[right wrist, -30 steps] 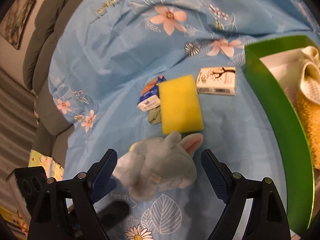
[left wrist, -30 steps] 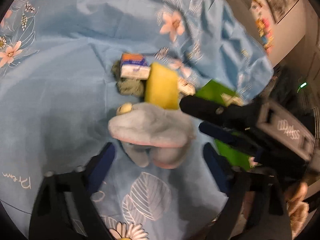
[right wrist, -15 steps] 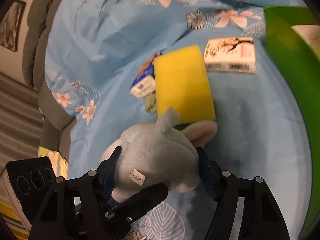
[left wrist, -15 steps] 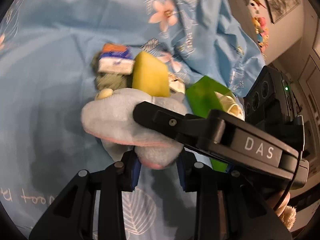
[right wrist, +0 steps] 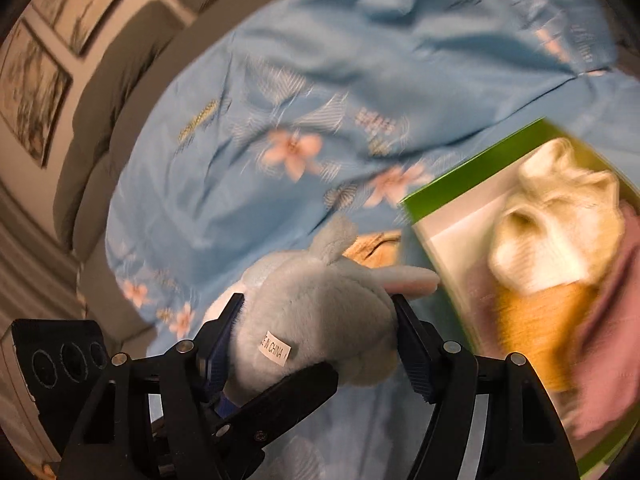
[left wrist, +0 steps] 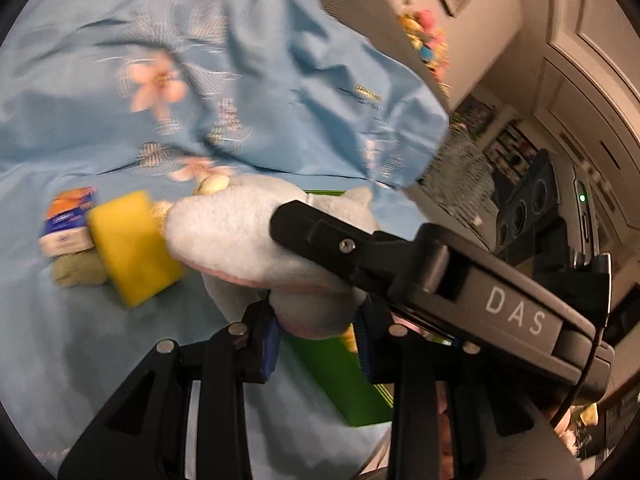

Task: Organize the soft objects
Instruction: 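Carry the grey plush toy into the green box with the right gripper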

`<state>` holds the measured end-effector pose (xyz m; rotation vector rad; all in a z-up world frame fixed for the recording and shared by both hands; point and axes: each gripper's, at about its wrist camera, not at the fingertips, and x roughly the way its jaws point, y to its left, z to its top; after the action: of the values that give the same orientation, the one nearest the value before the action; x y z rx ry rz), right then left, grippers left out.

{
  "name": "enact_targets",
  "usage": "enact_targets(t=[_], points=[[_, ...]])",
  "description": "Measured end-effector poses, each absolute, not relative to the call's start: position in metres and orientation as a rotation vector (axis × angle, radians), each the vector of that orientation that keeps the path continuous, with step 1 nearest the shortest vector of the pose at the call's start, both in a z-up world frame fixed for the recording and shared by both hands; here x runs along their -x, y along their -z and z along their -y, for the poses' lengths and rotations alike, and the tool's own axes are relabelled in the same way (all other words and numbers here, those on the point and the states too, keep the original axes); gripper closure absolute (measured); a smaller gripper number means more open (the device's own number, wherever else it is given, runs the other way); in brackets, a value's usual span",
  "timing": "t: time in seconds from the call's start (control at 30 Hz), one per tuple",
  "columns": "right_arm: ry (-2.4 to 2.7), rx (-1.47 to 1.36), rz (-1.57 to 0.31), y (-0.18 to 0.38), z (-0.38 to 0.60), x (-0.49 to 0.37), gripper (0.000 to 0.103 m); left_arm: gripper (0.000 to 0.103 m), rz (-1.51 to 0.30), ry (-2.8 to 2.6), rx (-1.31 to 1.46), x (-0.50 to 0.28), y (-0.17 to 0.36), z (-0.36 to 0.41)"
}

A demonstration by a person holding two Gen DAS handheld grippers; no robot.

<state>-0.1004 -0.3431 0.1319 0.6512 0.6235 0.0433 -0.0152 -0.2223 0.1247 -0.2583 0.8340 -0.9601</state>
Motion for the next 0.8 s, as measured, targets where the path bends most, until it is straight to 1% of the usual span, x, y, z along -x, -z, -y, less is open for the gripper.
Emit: enact_targets(t=[0.17,0.23,0.4,0.5,0.57,0.7,0.8], points=[[0.047,-0.682,-0.548,-0.141,0.383,0.121,0.030,0.073,-0.817,1.058,0.231,0.015,-0.132,0.266],[0.084,-0.689,-0.520,-0.144,0.400,0.128,0.030,0.073,-0.843,1.094,0.238,0.007,-0.128,0.284],[0.187,-0.704,-0.509,-0.144,0.430,0.124,0.030,0.075,-0.859,1.139,0.241,-0.005,-0.124,0.305],[0.226,-0.693,-0.496,-0.143,0.439,0.120,0.030,0.075,-0.935,1.130,0.248,-0.017,-0.112,0.317],[0.275,-0.681,-0.515,-0.138,0.445,0.112,0.031,0.075,-0.985,1.096,0.225,-0.023,-0.103,0.321],[0.306,-0.684,-0.595,-0.120,0.451,0.094,0.032,0.075,-0.999,1.060,0.202,-0.024,-0.095,0.316],[0.316,-0.634,-0.636,-0.114,0.449,0.083,0.034,0.075,-1.020,1.062,0.207,-0.025,-0.091,0.315]])
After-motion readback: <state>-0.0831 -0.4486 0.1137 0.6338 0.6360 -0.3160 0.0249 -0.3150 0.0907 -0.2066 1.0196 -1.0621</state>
